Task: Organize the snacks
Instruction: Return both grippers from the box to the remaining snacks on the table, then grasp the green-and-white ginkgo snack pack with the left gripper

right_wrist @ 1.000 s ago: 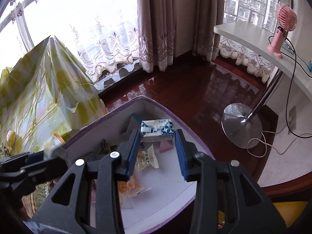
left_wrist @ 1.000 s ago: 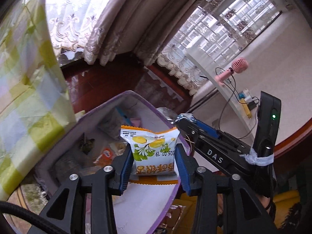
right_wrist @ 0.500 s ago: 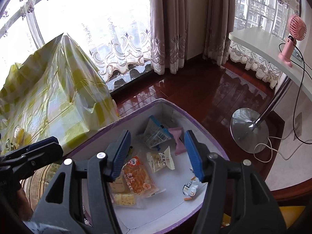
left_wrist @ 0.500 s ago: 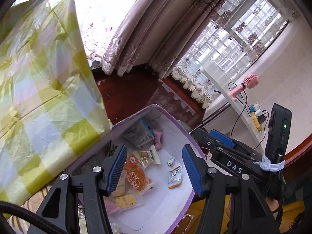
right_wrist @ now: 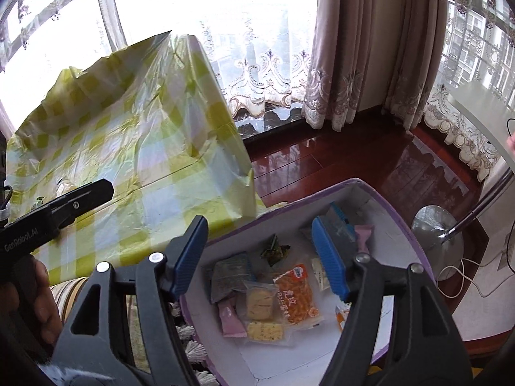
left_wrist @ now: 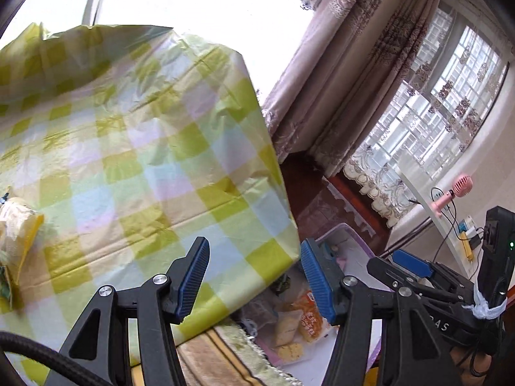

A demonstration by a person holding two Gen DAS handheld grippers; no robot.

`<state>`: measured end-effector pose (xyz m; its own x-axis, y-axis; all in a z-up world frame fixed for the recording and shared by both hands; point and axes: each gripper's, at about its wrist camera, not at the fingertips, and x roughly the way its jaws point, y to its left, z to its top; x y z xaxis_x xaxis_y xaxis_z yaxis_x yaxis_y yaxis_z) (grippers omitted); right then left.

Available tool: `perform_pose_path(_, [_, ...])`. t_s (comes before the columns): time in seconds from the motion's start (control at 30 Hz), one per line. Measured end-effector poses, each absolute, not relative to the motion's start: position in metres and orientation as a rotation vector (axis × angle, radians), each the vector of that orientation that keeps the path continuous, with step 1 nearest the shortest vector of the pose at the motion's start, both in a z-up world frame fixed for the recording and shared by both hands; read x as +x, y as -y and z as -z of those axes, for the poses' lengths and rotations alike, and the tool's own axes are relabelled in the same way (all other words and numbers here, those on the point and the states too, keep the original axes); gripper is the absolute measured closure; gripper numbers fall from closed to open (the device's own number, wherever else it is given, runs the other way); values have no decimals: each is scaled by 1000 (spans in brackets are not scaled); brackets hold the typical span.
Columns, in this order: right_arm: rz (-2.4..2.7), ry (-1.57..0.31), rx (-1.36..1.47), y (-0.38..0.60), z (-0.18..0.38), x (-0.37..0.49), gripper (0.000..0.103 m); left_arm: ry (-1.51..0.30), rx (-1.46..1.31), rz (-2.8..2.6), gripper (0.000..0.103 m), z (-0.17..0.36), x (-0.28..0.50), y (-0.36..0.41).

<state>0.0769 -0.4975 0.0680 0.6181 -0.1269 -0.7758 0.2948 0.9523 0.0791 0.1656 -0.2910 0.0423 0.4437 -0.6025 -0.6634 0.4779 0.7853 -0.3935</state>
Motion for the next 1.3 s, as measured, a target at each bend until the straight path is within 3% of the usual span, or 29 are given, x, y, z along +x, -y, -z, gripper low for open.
perform_pose_path(0.9, [-163,-826,-28,283,-89,164,26,-831,-380,68,43,-10,246,9])
perform_pose_path(1.3, [-361,-832,-230,183,-58,186,26,-899,-355,-31,39,27,265,-53])
